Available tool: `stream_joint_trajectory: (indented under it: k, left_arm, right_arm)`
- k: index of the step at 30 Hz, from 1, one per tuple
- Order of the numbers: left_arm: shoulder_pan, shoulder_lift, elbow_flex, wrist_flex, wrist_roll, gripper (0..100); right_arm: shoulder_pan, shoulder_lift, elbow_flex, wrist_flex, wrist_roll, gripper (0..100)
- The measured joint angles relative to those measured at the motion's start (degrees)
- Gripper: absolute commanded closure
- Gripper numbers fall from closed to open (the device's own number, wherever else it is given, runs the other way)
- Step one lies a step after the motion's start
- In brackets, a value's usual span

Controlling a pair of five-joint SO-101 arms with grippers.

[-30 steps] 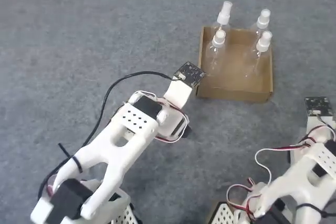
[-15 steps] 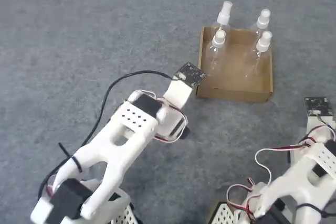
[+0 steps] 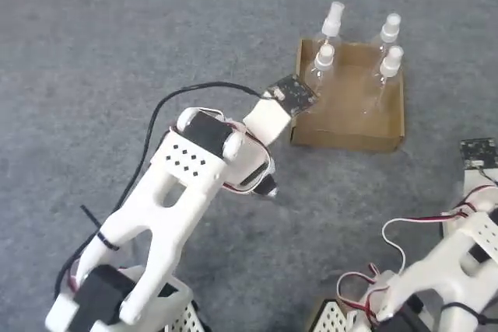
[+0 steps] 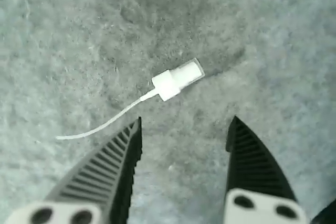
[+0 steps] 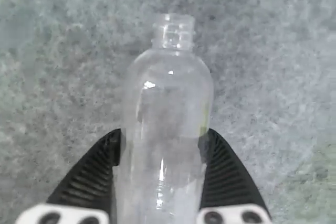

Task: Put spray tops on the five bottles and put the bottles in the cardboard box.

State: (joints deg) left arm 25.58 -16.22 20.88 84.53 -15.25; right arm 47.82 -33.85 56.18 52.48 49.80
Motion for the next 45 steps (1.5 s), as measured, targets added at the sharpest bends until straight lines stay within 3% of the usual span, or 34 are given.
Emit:
stream_joint_trajectory:
  k: [4, 12, 17, 28, 35, 45]
  left_arm:
    - [0.0, 0.0, 1.1, -0.5, -2.2, 77]
    - [0.0, 0.0, 6.1, -7.7, -3.3, 77]
    - [0.0, 0.7, 11.2, -14.2, -8.4, 76]
    - [-0.1, 1.0, 18.7, -21.9, -17.2, 76]
    - [-3.1, 11.6, 17.0, -25.6, -18.1, 76]
    - [-1.5, 17.0, 15.1, -28.5, -19.6, 76]
  right_arm:
    - [-0.1, 3.0, -3.8, -0.9, 0.1, 99.3]
    - [0.0, 28.1, -23.4, -0.9, -2.5, 99.3]
    - [-2.5, 36.9, -29.9, -0.2, -2.5, 99.2]
    - [-7.1, 38.8, -31.4, 0.7, -2.5, 99.2]
    - [-6.9, 38.8, -31.4, 0.7, -2.5, 99.2]
    - [-6.9, 38.8, -31.4, 0.7, -2.5, 99.2]
